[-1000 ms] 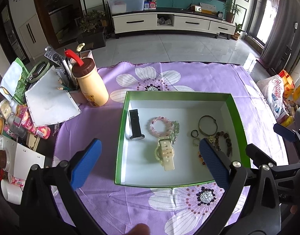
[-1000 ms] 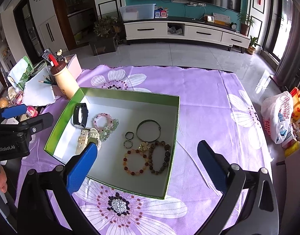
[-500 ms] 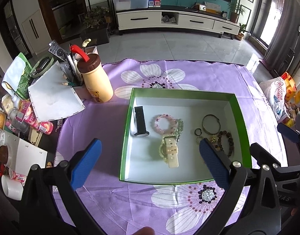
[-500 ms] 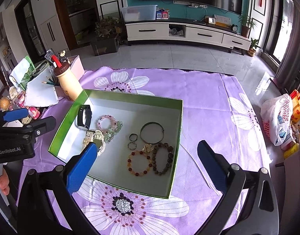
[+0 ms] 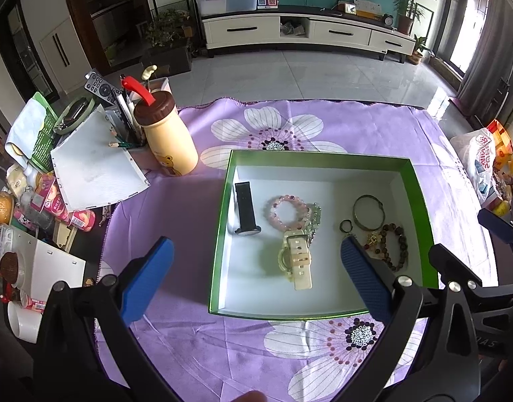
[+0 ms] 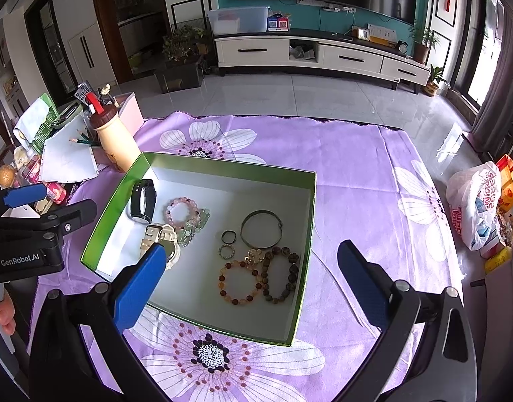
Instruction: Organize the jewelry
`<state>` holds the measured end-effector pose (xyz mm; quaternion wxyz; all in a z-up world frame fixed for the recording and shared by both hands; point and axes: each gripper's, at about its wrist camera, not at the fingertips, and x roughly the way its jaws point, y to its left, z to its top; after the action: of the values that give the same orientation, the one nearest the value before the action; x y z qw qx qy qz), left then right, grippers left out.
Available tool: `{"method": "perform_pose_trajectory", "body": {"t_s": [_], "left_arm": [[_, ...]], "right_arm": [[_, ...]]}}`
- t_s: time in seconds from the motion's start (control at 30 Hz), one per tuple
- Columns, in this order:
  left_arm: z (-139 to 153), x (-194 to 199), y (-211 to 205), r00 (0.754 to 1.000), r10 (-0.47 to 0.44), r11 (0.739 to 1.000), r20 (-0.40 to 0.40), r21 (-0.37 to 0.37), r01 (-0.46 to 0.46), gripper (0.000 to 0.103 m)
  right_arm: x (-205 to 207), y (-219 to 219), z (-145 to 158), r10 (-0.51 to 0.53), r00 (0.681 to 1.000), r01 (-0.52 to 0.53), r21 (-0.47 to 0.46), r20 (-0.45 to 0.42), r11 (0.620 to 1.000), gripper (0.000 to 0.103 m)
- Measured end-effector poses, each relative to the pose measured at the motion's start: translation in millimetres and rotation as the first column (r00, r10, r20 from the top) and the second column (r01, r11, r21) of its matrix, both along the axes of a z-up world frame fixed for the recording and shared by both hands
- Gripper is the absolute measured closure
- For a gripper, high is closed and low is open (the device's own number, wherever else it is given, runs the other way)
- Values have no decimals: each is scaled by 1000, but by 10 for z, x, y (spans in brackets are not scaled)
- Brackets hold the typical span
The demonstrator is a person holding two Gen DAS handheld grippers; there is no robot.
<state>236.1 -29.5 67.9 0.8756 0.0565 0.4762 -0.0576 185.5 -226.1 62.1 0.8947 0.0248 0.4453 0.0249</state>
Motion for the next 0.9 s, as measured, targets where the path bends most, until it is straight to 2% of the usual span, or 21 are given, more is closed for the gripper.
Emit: {"method": "perform_pose_trajectory", "body": {"t_s": [0.37,0.9], "left_arm": [[-61,75,-17,1000,0,1000,-13,-7,0,2],[-153,137,-56,999,23,999,-23,26,-23,2]], "right_arm": [[62,4,-94,2,1000,-2,3,-16,1000,1],[115,-12,-170,0,1000,0,7,-29,1000,1]]}}
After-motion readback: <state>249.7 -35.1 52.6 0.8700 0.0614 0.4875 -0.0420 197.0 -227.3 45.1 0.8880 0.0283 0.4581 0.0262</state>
